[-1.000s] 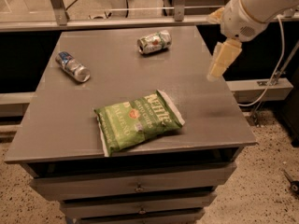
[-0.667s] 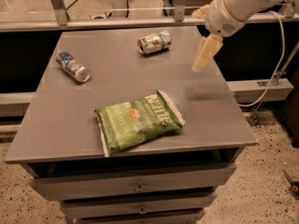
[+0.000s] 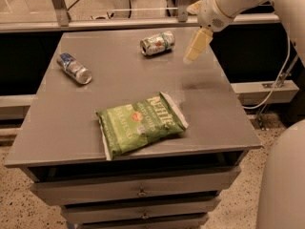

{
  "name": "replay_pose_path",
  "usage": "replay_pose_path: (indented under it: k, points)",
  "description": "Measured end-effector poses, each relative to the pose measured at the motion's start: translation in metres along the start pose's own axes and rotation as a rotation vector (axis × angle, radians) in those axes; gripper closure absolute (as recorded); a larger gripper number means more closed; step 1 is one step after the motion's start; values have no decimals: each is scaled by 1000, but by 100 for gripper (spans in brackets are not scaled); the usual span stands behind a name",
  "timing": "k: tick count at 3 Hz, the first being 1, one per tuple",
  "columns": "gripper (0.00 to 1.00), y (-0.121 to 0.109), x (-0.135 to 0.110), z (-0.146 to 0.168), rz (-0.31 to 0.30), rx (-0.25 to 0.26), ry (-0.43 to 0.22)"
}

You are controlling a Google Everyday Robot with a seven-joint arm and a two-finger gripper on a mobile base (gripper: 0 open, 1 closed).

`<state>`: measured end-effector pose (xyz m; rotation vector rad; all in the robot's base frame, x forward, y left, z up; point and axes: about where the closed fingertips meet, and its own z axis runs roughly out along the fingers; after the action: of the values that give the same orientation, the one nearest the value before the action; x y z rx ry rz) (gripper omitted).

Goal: Pick 7up can

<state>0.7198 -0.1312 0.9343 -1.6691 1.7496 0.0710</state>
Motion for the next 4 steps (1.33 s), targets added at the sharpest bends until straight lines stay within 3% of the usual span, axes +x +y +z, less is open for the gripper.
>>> replay_pose_path:
  k: [1, 3, 4]
  points:
    - [0, -6, -4, 2, 9, 34, -20]
    - [0, -49, -32, 51, 128, 131, -200]
    - [0, -61, -59, 86, 155, 103, -279]
